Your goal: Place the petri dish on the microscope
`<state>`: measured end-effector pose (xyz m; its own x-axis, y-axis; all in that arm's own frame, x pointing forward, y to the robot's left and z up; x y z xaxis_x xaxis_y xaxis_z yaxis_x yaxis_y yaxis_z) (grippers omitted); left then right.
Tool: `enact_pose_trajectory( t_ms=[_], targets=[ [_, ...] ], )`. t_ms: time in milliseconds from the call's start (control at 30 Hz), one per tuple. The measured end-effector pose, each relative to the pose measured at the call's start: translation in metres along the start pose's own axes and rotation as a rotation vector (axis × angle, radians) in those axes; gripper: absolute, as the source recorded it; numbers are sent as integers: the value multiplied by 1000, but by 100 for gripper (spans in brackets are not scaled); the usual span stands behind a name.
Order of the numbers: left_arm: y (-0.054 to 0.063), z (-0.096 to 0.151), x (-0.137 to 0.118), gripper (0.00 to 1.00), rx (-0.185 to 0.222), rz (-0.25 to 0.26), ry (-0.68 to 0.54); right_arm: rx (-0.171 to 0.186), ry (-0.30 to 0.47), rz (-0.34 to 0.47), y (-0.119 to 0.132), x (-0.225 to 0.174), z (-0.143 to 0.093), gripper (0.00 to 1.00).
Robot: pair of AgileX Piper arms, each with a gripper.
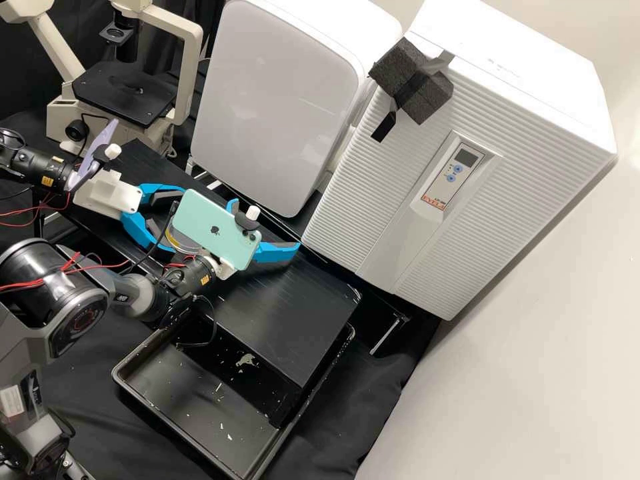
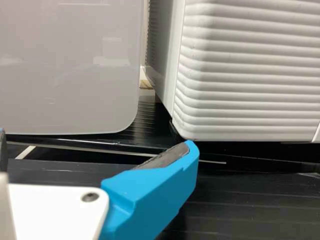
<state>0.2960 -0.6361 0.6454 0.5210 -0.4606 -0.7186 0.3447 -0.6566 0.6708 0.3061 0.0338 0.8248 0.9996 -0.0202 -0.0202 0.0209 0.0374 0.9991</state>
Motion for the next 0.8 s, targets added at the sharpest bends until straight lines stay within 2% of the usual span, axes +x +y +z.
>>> enact_pose_trajectory(
  t_ms=[133,533,733,800],
  targets=[
    [2,6,6,100,-21,-7,-19,0,0,0,0,0,0,100],
    [2,11,13,100,-17,-22,-27,0,0,0,0,0,0,100],
    [1,10,13,100,26,-30,-17,0,0,0,0,0,0,100],
    [1,10,13,100,26,-30,-17,0,0,0,0,0,0,100]
  ],
)
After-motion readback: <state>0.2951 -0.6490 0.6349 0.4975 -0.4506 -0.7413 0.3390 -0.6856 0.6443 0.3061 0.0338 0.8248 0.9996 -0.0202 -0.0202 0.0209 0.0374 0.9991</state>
